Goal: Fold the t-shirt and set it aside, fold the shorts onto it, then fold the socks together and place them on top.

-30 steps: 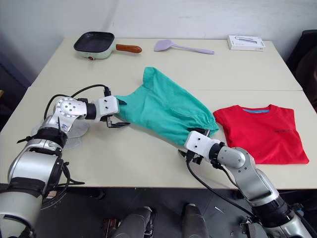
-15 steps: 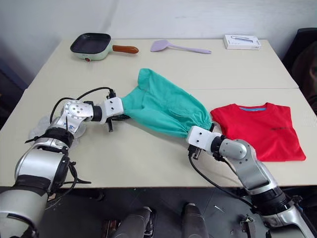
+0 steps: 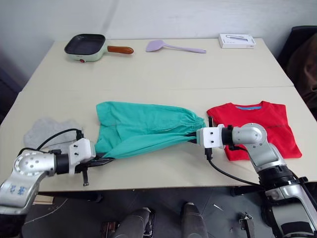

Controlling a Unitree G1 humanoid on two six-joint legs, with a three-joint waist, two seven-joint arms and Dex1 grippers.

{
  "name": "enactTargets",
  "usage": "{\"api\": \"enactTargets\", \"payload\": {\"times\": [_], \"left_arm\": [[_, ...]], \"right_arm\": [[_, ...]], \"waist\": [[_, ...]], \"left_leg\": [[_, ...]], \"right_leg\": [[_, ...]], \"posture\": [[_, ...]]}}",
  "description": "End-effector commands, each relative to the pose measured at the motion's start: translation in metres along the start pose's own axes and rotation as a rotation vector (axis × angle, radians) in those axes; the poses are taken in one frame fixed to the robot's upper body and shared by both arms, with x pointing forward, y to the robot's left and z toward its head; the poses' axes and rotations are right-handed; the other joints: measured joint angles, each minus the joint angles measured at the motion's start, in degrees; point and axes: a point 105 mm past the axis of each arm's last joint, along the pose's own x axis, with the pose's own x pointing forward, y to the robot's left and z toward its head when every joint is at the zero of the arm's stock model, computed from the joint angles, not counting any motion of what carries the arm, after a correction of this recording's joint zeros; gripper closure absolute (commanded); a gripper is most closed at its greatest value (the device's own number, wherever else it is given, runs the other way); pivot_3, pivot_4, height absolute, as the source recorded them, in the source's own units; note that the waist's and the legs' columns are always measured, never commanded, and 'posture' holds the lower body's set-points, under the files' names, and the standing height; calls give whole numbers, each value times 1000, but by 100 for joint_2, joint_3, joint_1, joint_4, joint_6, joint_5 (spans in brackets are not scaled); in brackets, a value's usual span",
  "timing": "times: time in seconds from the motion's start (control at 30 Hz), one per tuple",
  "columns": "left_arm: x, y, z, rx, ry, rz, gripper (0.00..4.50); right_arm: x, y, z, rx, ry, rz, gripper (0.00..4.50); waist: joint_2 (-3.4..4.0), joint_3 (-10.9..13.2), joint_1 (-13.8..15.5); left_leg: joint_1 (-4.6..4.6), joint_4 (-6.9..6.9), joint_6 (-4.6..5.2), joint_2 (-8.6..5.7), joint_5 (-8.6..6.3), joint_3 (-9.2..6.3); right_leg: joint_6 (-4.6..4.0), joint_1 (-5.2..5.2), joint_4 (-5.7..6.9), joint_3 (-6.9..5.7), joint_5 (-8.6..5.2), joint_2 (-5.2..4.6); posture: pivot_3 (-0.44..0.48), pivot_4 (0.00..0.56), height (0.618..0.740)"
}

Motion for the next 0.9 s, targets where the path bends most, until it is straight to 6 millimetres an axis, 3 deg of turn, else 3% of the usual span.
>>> {"api": "enactTargets", "payload": {"times": [0.03, 0.1, 0.17, 0.37, 0.53, 0.57, 0.67, 0.73, 0.9], "left_arm": [[-14, 9, -7, -64, 62, 141, 4469], [-15, 9, -10, -92, 76, 161, 4469], [-16, 9, -12, -120, 73, 164, 4500], [-28, -5, -9, -234, 33, 46, 2840], [-60, -9, 16, -374, -74, -90, 1254], [-66, -6, 24, -397, -104, -114, 969], [-70, 17, 51, -416, -242, -136, 969], [-61, 36, 57, -413, -282, -105, 925], [-11, 82, 47, -356, -240, -10, 2156]], "right_arm": [[-12, -7, -14, -22, 50, -34, 4500], [-11, -8, -15, -22, 44, -37, 4500], [-11, -4, -16, 9, 37, -10, 3872], [-28, 1, -6, 152, 0, 14, 1825], [-46, -7, 35, 480, -155, -2, 23], [-45, -9, 44, 522, -181, 0, 0], [-28, -17, 71, 658, -284, 5, 0], [-11, -22, 77, 718, -300, -14, 428], [36, -29, 81, 792, -286, -46, 2017]], "waist": [[0, 0, -3], [1, 0, -13], [1, 0, -15], [3, -2, -10], [4, -2, -4], [5, -2, -7], [5, -2, 2], [3, -3, 4], [3, -5, 14]], "left_leg": [[2, 0, -4, 2, 1, 0], [2, -5, -14, 10, 3, 2], [4, -16, -21, 14, 2, 3], [6, -47, -39, 38, -1, 3], [8, -45, -68, 80, -16, -1], [10, -45, -73, 85, -16, -1], [21, -46, -82, 96, -12, -9], [35, -49, -80, 100, -12, -10], [57, -66, -103, 85, 2, 0]], "right_leg": [[-3, 0, 2, 1, -1, 2], [-7, -4, 2, 4, -3, 10], [-13, -9, 4, 3, -6, 13], [-35, -19, 0, -4, -18, 16], [-70, -19, 0, -21, -36, 16], [-76, -18, 0, -25, -39, 17], [-88, -9, 6, -37, -37, 21], [-97, 0, 8, -41, -31, 25], [-100, -4, 41, -33, -32, 25]], "posture": [[0, 150, 740], [0, 150, 740], [0, 150, 740], [0, 150, 740], [0, 150, 740], [0, 150, 740], [0, 150, 740], [0, 150, 740], [0, 150, 740]]}}
